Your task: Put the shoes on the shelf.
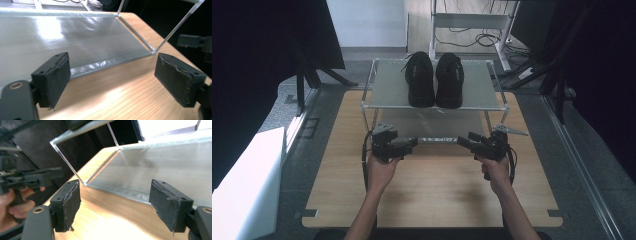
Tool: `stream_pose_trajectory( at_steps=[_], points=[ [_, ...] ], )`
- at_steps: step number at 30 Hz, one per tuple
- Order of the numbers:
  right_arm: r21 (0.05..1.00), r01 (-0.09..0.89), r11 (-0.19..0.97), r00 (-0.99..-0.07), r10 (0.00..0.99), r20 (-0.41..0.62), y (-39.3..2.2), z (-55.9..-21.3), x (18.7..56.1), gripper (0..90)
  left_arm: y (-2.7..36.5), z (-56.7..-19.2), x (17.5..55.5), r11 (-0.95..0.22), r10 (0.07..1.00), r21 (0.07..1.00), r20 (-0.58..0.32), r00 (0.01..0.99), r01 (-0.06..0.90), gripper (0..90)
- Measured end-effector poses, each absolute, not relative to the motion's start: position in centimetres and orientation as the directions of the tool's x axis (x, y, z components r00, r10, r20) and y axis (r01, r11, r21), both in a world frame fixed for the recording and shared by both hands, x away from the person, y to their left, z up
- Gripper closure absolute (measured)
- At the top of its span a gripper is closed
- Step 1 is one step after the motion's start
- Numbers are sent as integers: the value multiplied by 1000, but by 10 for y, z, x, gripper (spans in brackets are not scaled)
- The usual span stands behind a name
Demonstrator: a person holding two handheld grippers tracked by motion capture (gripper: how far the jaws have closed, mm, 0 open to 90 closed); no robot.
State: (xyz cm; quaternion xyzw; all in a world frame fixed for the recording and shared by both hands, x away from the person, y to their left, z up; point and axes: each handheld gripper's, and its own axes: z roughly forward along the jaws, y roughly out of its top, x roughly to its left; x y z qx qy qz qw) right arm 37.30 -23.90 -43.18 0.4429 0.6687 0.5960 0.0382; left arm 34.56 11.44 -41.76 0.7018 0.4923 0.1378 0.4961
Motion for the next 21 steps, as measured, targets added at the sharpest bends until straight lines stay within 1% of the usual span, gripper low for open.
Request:
stream_pose_trajectory(
  at_steps=[5,7,9,14,21],
  points=[
    [852,523,-20,-602,699,386,-244,-433,361,189,121,-422,333,-78,850,832,-232,472,549,86],
    [860,510,28,-612,714,340,-246,-434,355,184,124,-424,328,-100,857,830,-208,471,549,67],
    [863,501,68,-619,725,303,-248,-436,350,147,127,-426,322,-129,864,826,-177,471,548,52],
    [862,488,142,-632,738,236,-255,-439,336,137,131,-429,305,-199,871,818,-105,479,540,0],
    [859,475,194,-634,752,180,-270,-439,315,126,140,-437,281,-215,865,815,-98,493,538,0]
  ],
)
